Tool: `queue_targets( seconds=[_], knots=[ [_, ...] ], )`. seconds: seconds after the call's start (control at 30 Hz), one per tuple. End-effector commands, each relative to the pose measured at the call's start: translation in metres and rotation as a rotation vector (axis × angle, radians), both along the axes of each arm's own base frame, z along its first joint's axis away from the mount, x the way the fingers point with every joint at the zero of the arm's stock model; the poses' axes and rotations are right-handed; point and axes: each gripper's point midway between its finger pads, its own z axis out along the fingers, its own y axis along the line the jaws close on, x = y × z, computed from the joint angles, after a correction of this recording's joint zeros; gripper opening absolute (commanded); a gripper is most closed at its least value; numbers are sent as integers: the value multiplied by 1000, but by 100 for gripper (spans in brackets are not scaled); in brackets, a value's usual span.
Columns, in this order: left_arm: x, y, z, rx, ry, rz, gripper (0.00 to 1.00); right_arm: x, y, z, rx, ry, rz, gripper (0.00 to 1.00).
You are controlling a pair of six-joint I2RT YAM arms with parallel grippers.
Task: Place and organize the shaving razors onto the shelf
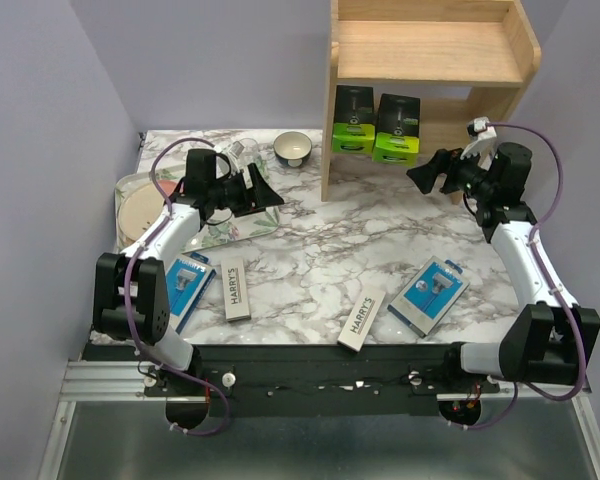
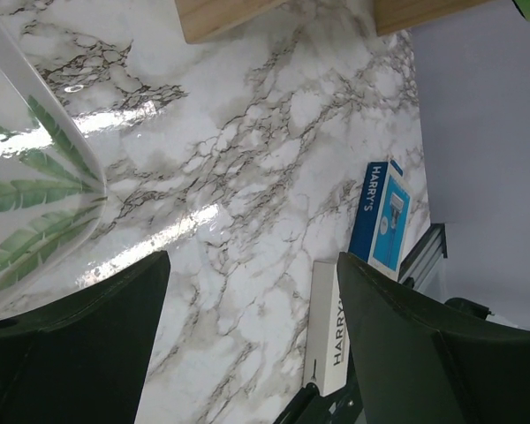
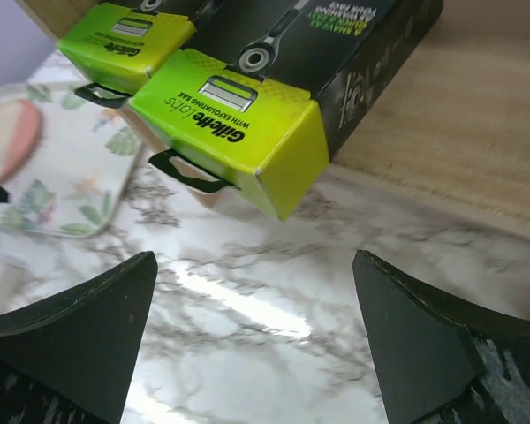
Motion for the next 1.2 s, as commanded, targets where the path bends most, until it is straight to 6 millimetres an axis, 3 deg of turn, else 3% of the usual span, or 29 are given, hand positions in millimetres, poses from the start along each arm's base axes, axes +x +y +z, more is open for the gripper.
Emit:
queue_targets(
  seconds=[0.0, 0.23, 0.4, 0.53, 0.7, 0.73, 0.77, 0.97, 1.0, 1.17],
  knots=[
    [1, 1, -2, 24, -22, -23, 85, 22, -14, 20, -255, -272, 9, 98],
    [-2, 1, -12, 60, -10, -32, 85, 45, -10, 20, -313, -347, 57, 91],
    [-3, 1, -14, 84, -14, -38, 85, 67, 2, 9, -292, -342, 128, 91],
    [-3, 2, -16, 95, -14, -41, 85, 81, 6, 12, -295, -365, 145, 91],
    [-5, 3, -22, 115, -7, -41, 86, 87, 15, 16, -306, -404, 211, 91],
    [-5, 4, -23, 123, -8, -39, 86, 90, 17, 5, -297, -376, 233, 91],
    [-6, 5, -26, 128, -3, -39, 86, 93, 19, 13, -307, -398, 254, 91],
    [-10, 7, -38, 155, 21, -52, 86, 97, 32, 1, -312, -403, 385, 90],
    [-11, 7, -41, 160, 28, -56, 86, 97, 35, 8, -312, -423, 412, 91],
    [-10, 4, -47, 195, 23, -81, 86, 86, 51, 1, -303, -417, 599, 89]
  ],
)
